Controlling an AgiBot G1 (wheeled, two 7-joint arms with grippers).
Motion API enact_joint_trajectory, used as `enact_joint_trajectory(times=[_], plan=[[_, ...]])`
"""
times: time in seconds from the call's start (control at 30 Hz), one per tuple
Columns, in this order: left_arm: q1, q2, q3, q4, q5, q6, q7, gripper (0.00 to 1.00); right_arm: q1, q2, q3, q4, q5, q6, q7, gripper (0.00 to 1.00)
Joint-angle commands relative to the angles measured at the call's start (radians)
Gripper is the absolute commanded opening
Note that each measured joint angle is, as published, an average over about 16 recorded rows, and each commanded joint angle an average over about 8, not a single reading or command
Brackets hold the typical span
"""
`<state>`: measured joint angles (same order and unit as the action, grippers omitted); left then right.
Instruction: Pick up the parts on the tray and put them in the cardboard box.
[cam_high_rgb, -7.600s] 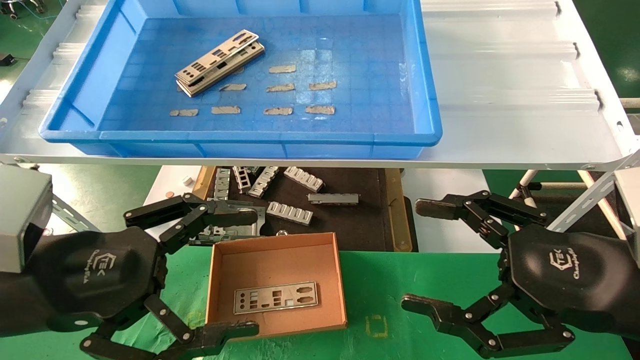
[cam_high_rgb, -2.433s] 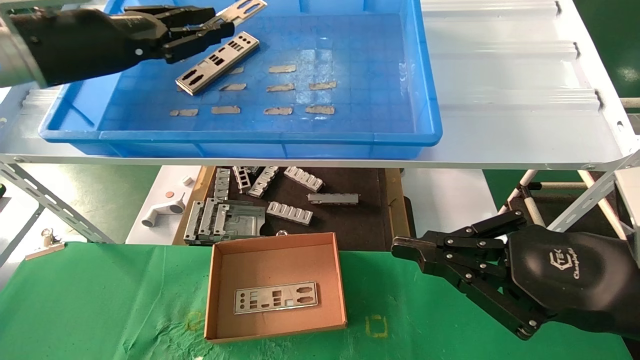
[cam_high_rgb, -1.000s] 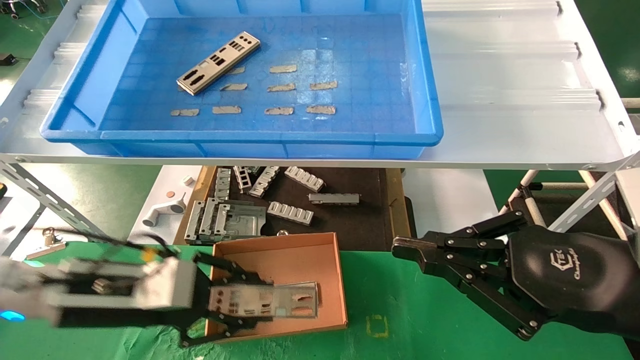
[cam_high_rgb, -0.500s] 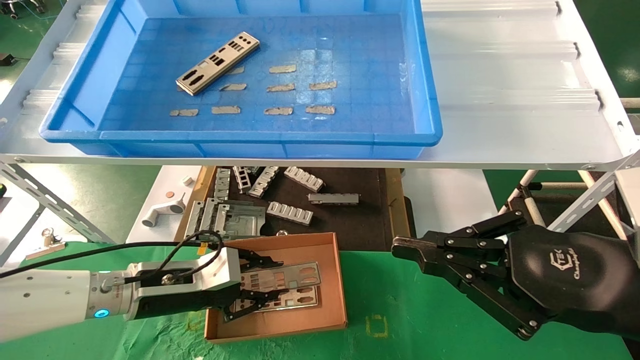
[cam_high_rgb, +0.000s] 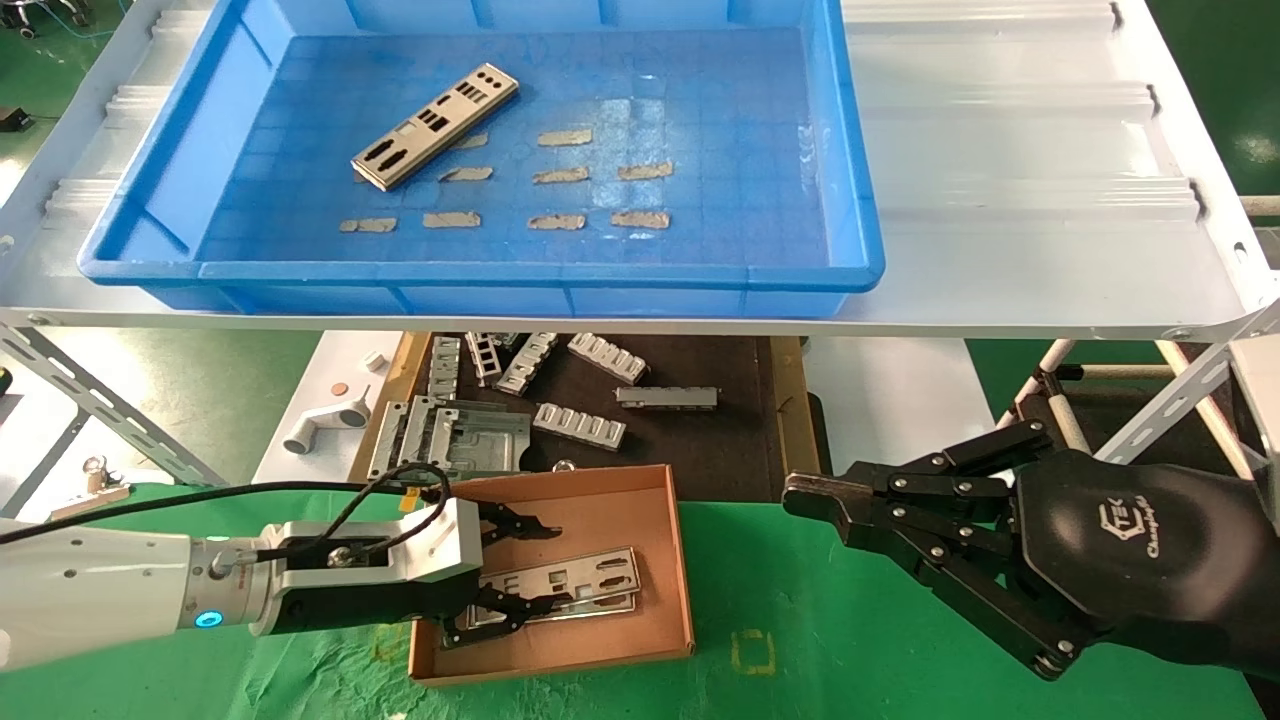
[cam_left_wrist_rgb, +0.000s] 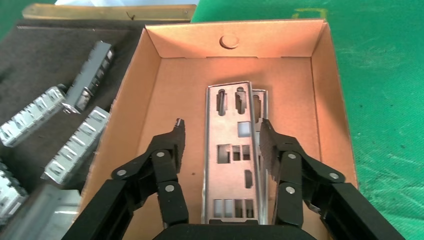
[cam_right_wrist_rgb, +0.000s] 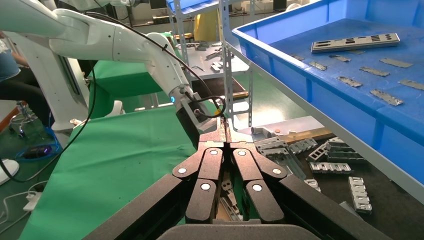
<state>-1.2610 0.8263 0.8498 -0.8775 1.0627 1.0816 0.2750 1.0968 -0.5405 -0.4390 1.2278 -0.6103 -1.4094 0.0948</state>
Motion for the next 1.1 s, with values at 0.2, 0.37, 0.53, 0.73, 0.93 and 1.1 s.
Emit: enact_joint_trajectory(times=[0.2,0.37,0.53,0.73,0.93,1.1], plan=[[-0.011,-0.024,-0.018,0.010,-0.050,0.069,-0.013,1.00,0.000,0.000,0.000,0.000,0.000,0.000,0.000,0.06],[-0.004,-0.040,-0.047,-0.004,-0.081,0.107,-0.037,1.00,0.000,0.000,0.000,0.000,0.000,0.000,0.000,0.69],[0.011,-0.051,-0.089,-0.036,-0.097,0.128,-0.070,1.00,0.000,0.000,0.000,0.000,0.000,0.000,0.000,1.00],[0.031,-0.070,-0.144,-0.078,-0.124,0.160,-0.114,1.00,0.000,0.000,0.000,0.000,0.000,0.000,0.000,1.00],[0.051,-0.089,-0.198,-0.120,-0.150,0.193,-0.159,1.00,0.000,0.000,0.000,0.000,0.000,0.000,0.000,1.00],[0.068,-0.104,-0.243,-0.155,-0.172,0.220,-0.196,1.00,0.000,0.000,0.000,0.000,0.000,0.000,0.000,1.00]])
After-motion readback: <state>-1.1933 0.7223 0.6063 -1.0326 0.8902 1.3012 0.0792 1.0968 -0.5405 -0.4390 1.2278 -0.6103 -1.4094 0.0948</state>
